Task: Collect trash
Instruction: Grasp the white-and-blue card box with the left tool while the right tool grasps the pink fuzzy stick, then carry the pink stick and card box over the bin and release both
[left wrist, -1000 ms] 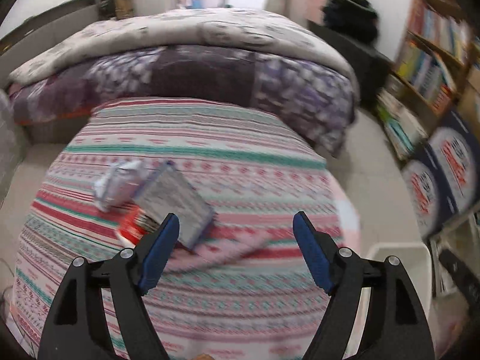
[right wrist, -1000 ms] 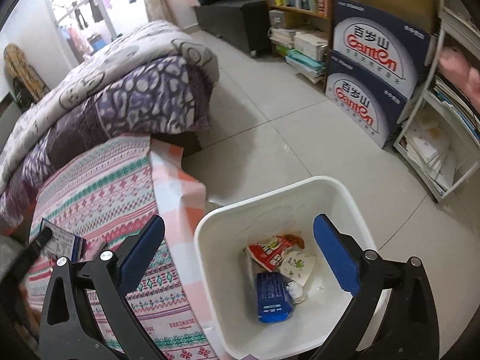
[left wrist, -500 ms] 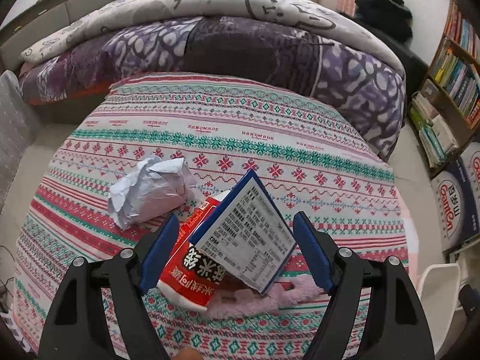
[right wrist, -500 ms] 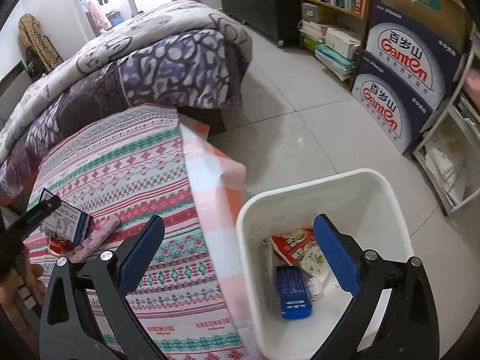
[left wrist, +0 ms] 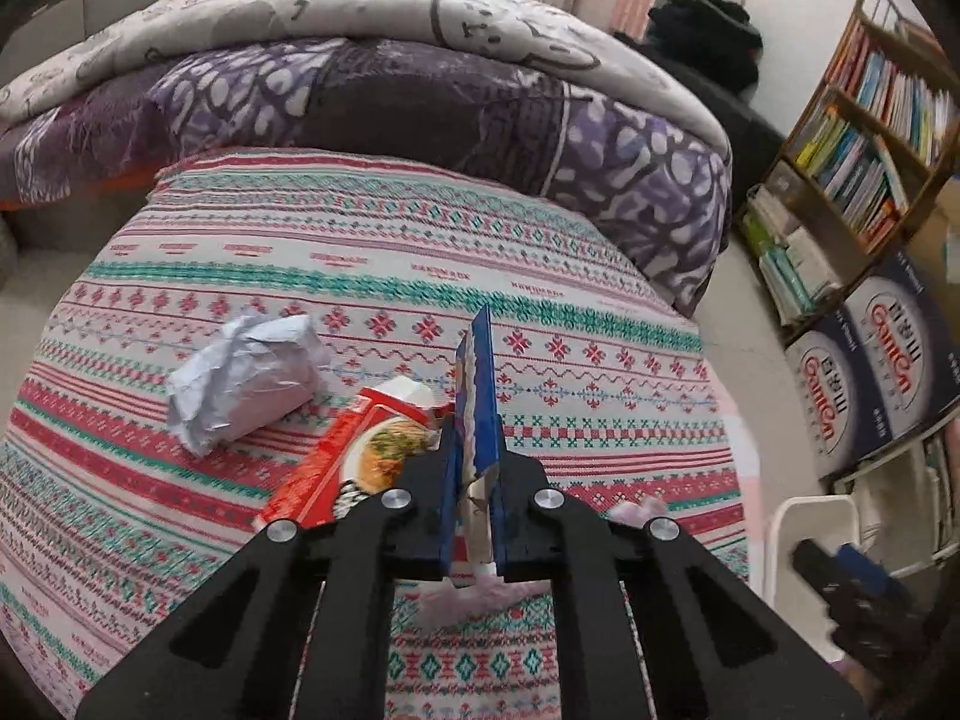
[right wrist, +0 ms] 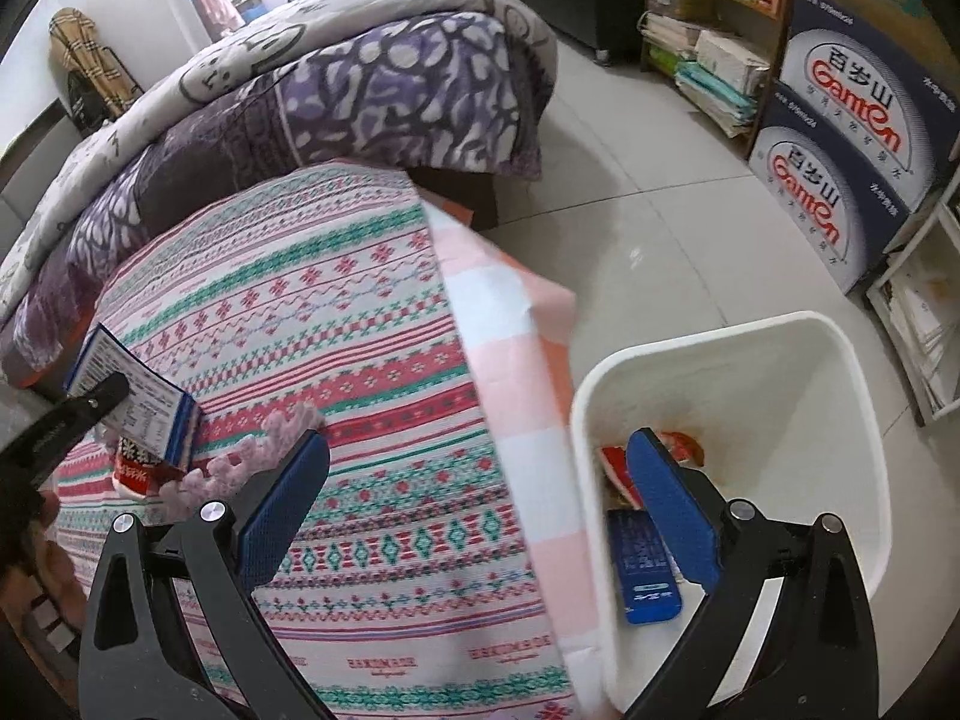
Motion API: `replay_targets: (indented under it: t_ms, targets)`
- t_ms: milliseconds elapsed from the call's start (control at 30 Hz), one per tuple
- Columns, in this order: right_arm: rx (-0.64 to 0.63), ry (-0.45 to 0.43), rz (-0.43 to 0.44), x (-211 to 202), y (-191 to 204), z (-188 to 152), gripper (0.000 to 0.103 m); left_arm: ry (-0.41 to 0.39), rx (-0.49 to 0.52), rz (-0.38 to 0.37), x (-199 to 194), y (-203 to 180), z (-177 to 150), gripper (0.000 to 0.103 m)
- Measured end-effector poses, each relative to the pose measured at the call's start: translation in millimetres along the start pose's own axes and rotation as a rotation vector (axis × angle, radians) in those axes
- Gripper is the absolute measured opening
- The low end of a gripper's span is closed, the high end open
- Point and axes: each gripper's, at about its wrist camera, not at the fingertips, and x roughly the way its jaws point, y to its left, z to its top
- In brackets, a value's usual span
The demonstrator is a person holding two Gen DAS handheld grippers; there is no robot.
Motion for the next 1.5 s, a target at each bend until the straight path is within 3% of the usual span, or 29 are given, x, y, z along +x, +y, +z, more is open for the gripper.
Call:
replay_targets:
  t_ms: [167, 267, 367, 533, 633, 767, 867, 1000, 1033, 1233, 1500]
  targets:
    - [-0.016, 0.023, 0.039, 9, 21, -4, 0.094, -0.073, -0.058, 0.007, -34, 23, 5, 0.009]
    - [0.000, 0.061, 0.094, 20, 41, -11, 0.093, -0.132, -0.077, 0.082, -54, 40, 6, 0.009]
    - [0.028, 0.080, 0.111, 32, 60, -16, 0.091, -0.146, -0.105, 0.095, -64, 57, 4, 0.009]
    - [0.037, 0.073, 0.063, 56, 90, -19, 0.091, -0.182, -0.119, 0.142, -80, 78, 0, 0.009]
    - [0.055, 0.103, 0.046, 75, 100, -19, 0.093, -0.203, -0.124, 0.130, -91, 86, 0, 0.009]
    - [-0.080, 0.057, -0.013, 85, 130, -22, 0.092, -0.209, -0.127, 0.120, -97, 95, 0, 0.009]
    - [-0.227, 0.031, -0.026, 85, 151, -34, 0.083, -0.207, -0.127, 0.123, -98, 98, 0, 0.009]
    - [-0.393, 0.035, 0.065, 72, 171, -50, 0.040, -0.212, -0.143, 0.125, -102, 105, 2, 0.009]
    - [-0.419, 0.049, 0.091, 70, 174, -53, 0.033, -0.216, -0.145, 0.128, -103, 106, 2, 0.009]
    - [-0.438, 0.124, 0.197, 52, 165, -64, 0.027, -0.218, -0.154, 0.135, -108, 110, 1, 0.009]
    - [-0.428, 0.028, 0.226, 4, 143, -62, 0.027, -0.231, -0.165, 0.120, -120, 103, -1, 0.009]
